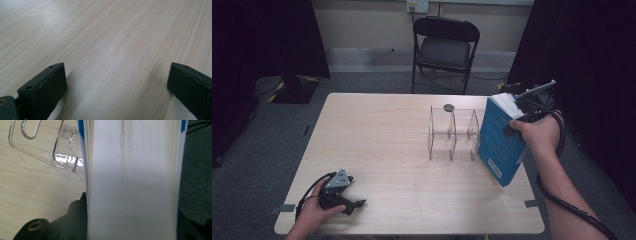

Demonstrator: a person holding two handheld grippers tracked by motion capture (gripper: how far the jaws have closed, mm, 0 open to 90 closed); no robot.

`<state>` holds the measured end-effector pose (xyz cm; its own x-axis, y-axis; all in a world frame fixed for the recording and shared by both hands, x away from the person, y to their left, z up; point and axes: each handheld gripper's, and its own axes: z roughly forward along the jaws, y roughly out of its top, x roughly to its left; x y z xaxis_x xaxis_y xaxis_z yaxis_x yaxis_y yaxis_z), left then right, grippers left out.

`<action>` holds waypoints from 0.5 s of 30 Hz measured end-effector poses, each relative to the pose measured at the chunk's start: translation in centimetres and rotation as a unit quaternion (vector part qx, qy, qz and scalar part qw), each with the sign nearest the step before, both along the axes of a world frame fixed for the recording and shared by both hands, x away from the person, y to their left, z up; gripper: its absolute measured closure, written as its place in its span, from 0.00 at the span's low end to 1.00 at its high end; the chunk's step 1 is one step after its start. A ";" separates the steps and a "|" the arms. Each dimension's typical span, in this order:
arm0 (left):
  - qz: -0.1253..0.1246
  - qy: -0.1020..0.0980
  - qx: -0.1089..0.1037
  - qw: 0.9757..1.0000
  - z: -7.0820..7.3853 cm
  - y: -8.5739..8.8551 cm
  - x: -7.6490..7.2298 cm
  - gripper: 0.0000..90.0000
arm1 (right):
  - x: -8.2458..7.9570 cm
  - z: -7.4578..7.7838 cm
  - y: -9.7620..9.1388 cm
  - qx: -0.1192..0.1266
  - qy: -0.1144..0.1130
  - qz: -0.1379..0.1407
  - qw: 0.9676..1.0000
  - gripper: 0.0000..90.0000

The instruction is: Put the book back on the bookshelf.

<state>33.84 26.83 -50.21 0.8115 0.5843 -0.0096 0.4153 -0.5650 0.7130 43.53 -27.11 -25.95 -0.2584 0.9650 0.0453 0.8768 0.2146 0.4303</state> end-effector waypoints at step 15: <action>-0.003 -0.005 0.003 1.000 0.0 0.0 0.1 0.02 | 1.2 -0.1 0.2 0.010 -0.007 -0.019 1.000 0.68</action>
<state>33.91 26.84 -50.18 0.8154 0.5789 0.0017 0.4048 -0.5723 0.7131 44.70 -26.95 -26.03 -0.2216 0.9732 0.0614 0.8778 0.1717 0.4472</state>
